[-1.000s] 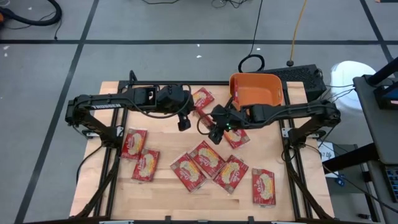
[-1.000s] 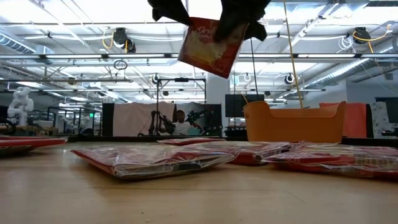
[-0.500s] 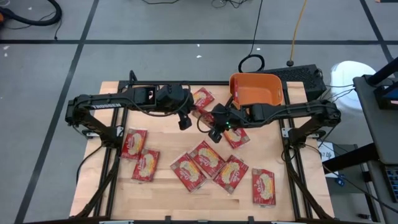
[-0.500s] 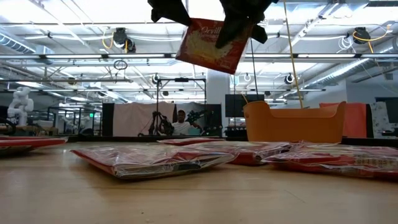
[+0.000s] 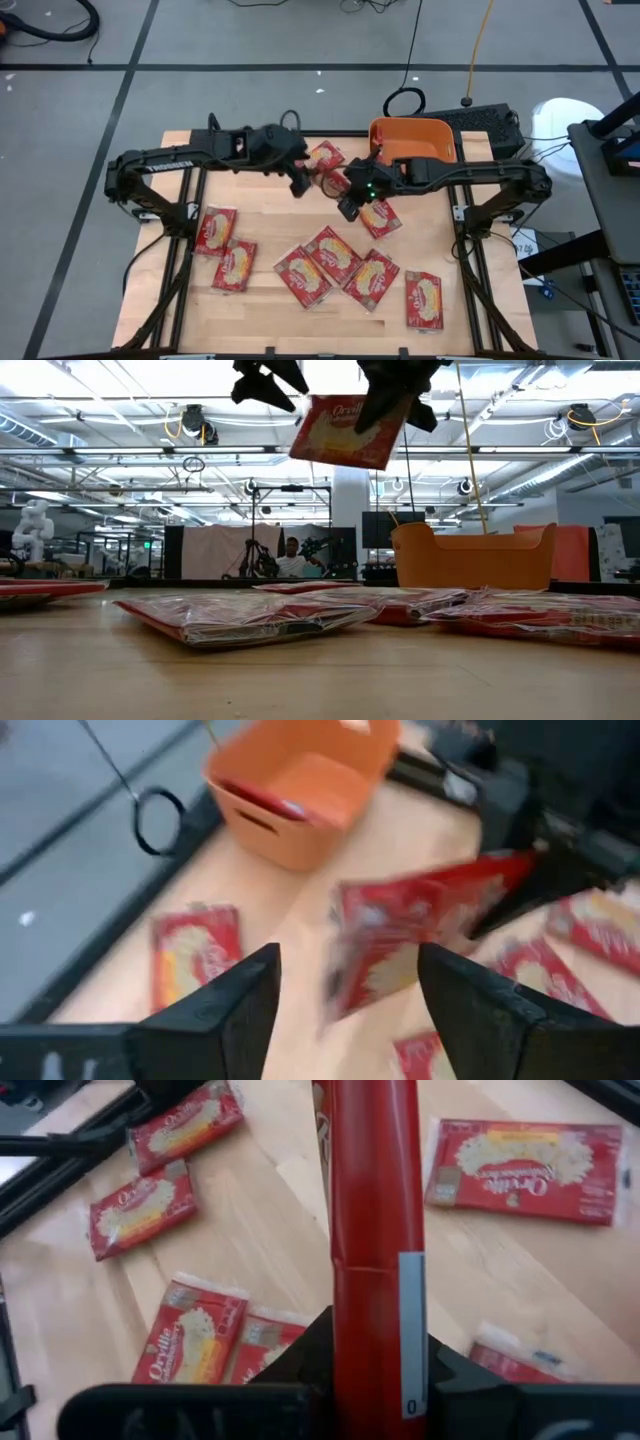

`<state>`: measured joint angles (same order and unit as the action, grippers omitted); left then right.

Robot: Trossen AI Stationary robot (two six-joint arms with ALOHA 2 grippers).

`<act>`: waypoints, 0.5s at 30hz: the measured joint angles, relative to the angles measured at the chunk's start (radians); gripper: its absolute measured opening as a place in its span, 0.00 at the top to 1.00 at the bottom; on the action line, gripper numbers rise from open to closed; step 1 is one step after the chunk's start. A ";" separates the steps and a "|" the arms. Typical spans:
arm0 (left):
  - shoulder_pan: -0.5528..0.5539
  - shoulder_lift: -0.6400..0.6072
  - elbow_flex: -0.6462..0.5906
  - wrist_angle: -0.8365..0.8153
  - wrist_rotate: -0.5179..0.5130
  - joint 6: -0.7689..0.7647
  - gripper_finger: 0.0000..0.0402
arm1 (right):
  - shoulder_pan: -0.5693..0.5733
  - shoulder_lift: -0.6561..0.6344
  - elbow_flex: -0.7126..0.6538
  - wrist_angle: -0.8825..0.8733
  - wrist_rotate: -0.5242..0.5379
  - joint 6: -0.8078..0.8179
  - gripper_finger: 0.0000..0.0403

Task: Sort popcorn bags into baskets
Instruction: Put the red popcorn bag into the orange bin

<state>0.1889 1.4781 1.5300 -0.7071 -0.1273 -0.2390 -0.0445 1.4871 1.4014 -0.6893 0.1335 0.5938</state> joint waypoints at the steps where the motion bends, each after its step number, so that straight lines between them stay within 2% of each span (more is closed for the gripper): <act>1: 0.014 -0.005 0.004 0.013 -0.002 0.009 0.39 | -0.007 -0.010 0.000 -0.016 -0.004 0.000 0.90; 6: 0.096 -0.027 0.003 0.008 -0.001 0.035 0.38 | -0.047 -0.051 0.000 -0.109 -0.002 0.005 0.90; 15: 0.228 -0.072 0.001 -0.076 0.000 0.064 0.47 | -0.127 -0.155 0.000 -0.152 0.009 0.124 0.89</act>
<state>0.4169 1.4057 1.5314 -0.7836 -0.1275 -0.1750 -0.1713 1.3323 1.4014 -0.8414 0.1428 0.7180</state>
